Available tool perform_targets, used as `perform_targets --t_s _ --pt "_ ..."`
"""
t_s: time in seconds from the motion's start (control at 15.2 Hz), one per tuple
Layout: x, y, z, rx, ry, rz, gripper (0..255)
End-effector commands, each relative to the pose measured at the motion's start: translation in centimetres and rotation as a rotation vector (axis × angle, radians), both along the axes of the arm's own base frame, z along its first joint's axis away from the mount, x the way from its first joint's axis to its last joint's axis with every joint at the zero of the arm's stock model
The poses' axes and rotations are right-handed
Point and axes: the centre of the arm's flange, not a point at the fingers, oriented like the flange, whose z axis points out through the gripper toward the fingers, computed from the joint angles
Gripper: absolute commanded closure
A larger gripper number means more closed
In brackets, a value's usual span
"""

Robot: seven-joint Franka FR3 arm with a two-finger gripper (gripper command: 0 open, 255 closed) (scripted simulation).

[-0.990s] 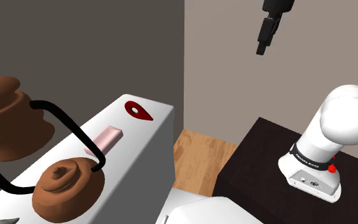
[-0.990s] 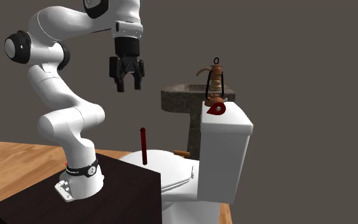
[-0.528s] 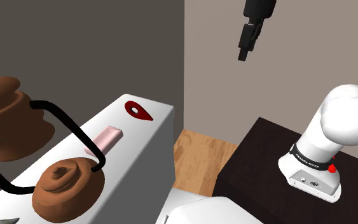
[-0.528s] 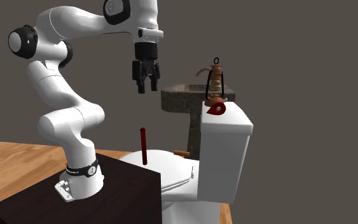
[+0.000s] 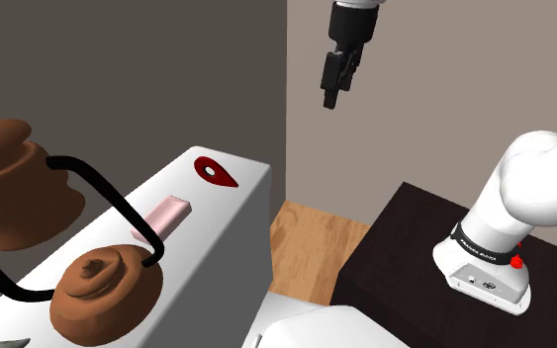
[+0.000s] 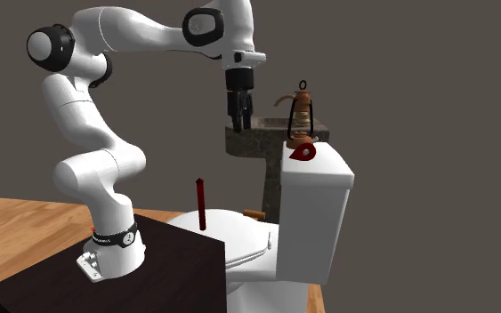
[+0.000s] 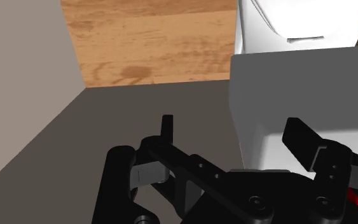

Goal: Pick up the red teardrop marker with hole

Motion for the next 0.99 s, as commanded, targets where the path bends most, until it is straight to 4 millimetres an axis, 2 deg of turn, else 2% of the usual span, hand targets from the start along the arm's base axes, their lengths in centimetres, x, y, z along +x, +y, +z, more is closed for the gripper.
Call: perform_targets --t_s 0.0,0.92 --pt "0.7 2.4 -0.5 0.001 -0.011 0.014 0" --pt "7.2 18.9 -2.5 0.001 -0.087 0.112 0"
